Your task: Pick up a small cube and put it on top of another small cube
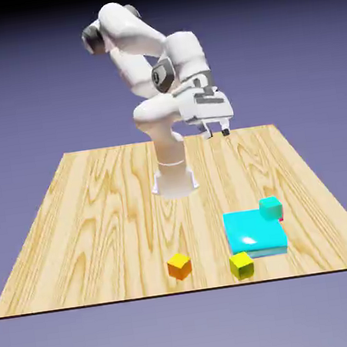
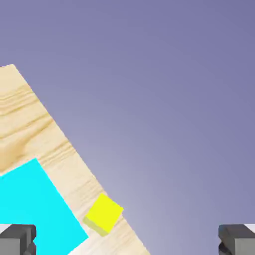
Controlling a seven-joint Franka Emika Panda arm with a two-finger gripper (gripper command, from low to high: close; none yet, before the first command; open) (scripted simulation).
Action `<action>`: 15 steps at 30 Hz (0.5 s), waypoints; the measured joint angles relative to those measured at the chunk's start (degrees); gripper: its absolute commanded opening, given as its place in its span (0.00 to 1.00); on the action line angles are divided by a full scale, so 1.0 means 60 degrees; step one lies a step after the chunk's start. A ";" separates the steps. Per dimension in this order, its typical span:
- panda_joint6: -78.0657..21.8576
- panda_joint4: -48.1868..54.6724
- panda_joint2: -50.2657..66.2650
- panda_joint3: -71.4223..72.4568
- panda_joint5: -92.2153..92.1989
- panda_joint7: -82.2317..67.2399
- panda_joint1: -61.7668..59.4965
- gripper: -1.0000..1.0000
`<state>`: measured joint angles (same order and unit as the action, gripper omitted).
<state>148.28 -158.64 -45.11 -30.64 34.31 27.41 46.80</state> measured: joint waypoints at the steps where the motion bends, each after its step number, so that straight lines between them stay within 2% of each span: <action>1: -0.0193 0.0018 -0.0093 -0.0230 0.0258 -0.0113 0.0346 0.50; 15: -0.2896 0.0266 -0.1402 -0.3450 0.3863 -0.1694 0.5191 0.50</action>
<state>130.90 -157.04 -53.52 -51.34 57.49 17.24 77.95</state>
